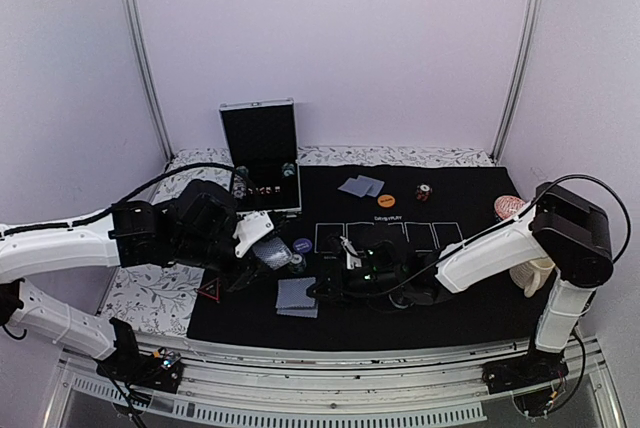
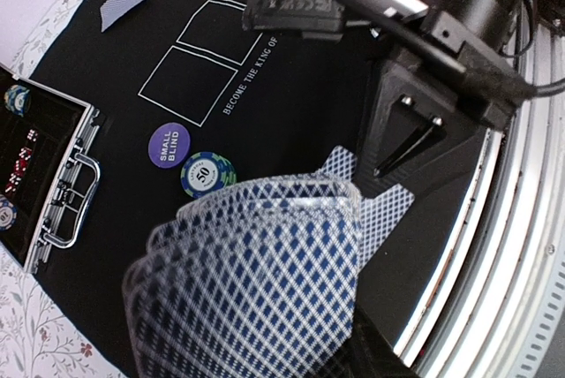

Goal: Distribute texas hold em gaming equipment
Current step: Pick up the poker card from the small blind area.

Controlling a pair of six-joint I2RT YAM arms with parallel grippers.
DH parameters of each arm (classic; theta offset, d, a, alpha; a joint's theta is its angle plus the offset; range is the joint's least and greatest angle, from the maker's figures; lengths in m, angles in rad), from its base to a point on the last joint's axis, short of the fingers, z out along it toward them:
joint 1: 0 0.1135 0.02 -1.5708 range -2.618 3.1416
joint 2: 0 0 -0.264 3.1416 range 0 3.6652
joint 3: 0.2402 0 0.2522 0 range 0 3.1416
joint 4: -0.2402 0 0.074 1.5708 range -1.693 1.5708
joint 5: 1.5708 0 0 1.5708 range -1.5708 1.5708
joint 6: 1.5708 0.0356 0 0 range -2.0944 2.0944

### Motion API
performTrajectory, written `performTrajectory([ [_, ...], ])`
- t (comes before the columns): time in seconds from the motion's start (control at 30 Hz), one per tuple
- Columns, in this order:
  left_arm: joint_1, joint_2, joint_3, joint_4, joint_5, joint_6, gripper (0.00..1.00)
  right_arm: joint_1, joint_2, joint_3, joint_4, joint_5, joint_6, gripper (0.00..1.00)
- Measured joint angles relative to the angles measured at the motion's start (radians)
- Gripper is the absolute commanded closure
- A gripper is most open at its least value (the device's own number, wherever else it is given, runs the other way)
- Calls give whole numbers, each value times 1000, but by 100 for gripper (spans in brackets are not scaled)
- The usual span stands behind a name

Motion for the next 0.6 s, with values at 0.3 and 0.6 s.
performTrajectory([
  [0.3,1,-26,0,0,-2,-1,60,0,124,68,74,-108,100,96],
  [0.6,2,-26,0,0,-2,-1,60,0,154,66,90,-155,154,77],
])
